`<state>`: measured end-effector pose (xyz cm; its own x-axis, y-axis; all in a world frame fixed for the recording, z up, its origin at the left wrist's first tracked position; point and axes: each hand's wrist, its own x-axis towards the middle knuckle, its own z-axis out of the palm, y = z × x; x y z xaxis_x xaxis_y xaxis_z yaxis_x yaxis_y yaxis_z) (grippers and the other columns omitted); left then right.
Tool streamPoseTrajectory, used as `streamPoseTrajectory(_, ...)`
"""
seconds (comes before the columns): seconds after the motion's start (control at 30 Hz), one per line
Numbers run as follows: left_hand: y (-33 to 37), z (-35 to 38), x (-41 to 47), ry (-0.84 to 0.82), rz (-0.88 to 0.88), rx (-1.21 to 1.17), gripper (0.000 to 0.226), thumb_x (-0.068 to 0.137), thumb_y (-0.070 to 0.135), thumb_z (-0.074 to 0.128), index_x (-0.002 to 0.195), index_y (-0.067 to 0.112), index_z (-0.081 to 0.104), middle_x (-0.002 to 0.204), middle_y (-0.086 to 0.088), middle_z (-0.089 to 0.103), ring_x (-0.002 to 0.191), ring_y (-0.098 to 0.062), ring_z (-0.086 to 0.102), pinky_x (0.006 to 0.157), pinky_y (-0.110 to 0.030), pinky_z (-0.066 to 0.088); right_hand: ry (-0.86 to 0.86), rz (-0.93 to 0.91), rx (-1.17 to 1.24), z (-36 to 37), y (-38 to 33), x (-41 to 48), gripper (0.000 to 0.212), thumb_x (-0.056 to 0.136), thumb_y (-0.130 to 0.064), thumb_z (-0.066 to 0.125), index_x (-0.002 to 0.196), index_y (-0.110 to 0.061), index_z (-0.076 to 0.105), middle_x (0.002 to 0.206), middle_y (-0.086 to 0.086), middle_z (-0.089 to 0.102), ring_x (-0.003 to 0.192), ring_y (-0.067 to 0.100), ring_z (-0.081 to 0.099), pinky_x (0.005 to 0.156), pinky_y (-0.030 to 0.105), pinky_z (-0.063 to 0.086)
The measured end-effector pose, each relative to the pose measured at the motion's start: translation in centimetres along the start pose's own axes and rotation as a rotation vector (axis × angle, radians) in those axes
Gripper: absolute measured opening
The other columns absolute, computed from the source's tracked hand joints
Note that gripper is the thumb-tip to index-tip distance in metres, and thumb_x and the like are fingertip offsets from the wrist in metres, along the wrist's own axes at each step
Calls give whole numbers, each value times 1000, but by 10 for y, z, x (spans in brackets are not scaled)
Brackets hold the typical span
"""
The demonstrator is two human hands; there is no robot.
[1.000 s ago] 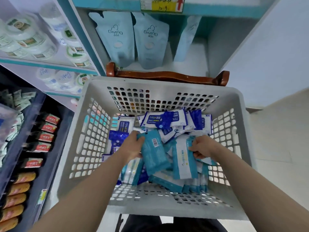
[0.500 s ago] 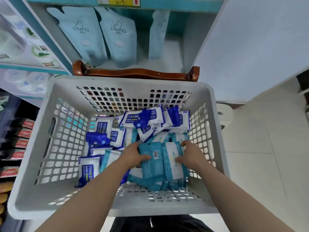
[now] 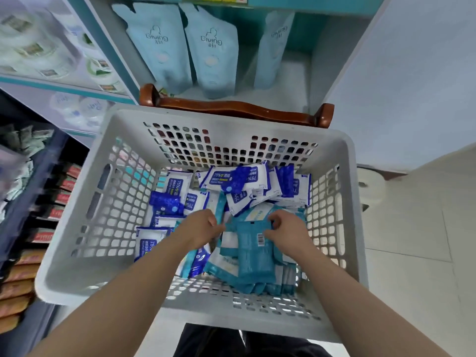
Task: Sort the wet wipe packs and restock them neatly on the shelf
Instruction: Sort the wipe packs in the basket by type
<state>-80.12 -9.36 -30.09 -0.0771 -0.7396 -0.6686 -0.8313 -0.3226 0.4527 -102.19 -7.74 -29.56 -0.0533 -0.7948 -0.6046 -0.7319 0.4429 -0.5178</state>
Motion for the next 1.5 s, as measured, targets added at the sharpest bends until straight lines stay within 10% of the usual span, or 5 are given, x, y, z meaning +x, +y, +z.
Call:
streamPoseTrajectory(0.4, -106, -87, 51, 112, -165, 59, 59, 97, 27, 53, 147, 6, 30, 148, -14, 41, 132, -30, 42, 104, -32, 35, -121, -169, 71, 89, -113, 56, 52, 94, -24, 60, 141, -13, 43, 144, 6, 45, 129, 21, 45, 105, 29, 35)
streamPoseTrajectory(0.87, -105, -72, 74, 339, -70, -298, 11, 92, 7, 56, 103, 5, 57, 90, -5, 57, 76, -17, 50, 51, -14, 31, -185, -11, -99, 108, -126, 89, 20, 87, -19, 66, 102, -5, 69, 103, 10, 67, 95, 24, 63, 78, 29, 48)
streamPoseTrajectory(1.0, -99, -75, 88, 381, -123, -443, 11, 95, 6, 53, 105, 4, 50, 94, -9, 55, 84, -23, 54, 61, -24, 33, -43, -51, 49, 86, -119, 80, 20, 93, -18, 60, 108, -5, 62, 95, 1, 56, 84, 16, 51, 73, 24, 37)
streamPoseTrajectory(1.17, -97, -62, 98, 267, -163, -243, 72, 73, 8, 80, 128, -3, 35, 122, -17, 43, 113, -32, 48, 83, -29, 36, 64, 0, 183, 72, -102, 76, 21, 94, -18, 58, 112, -8, 59, 102, 4, 58, 86, 16, 52, 74, 24, 38)
streamPoseTrajectory(1.5, -89, -63, 99, 208, -193, -573, 15, 82, 16, 74, 90, 12, 62, 84, -7, 64, 67, -17, 55, 55, -21, 41, 184, 59, 577, 29, -85, 71, 8, 91, -16, 64, 95, -17, 57, 91, 11, 66, 77, 24, 67, 63, 40, 60)
